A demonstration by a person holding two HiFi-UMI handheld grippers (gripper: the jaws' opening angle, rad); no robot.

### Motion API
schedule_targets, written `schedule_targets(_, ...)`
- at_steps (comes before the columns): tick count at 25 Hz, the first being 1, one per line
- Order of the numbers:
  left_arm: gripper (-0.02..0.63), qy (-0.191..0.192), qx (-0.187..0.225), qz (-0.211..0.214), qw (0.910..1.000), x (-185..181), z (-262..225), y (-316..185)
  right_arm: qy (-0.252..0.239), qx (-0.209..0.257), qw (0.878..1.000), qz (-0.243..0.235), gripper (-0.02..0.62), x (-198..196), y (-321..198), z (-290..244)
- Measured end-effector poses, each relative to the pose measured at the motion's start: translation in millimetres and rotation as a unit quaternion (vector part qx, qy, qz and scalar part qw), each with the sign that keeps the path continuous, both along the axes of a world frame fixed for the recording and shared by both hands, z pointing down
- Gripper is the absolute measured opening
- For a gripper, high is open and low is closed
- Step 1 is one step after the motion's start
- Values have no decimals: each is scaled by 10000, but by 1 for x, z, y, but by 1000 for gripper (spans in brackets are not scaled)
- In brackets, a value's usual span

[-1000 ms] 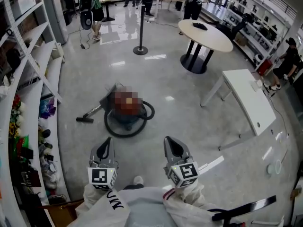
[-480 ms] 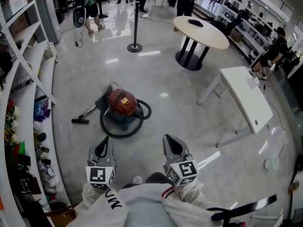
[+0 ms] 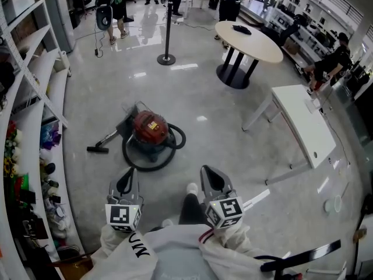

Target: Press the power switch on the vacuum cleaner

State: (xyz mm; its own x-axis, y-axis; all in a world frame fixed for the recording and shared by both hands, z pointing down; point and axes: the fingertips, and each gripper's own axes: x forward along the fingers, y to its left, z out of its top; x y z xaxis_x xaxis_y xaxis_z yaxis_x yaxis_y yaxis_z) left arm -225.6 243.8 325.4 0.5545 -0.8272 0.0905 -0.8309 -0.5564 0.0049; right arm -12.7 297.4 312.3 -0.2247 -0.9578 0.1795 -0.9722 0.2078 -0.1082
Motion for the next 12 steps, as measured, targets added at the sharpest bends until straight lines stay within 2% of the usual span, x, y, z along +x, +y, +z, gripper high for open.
schedule_targets(5, 0, -106, 24, -107, 9999, 5, 2, -11, -25, 16, 9999, -155, 0, 5, -20, 1)
schedule_targets(12, 0, -35, -135, -372, 9992, 17, 8, -41, -81, -71, 9993, -364, 0, 20, -58, 8)
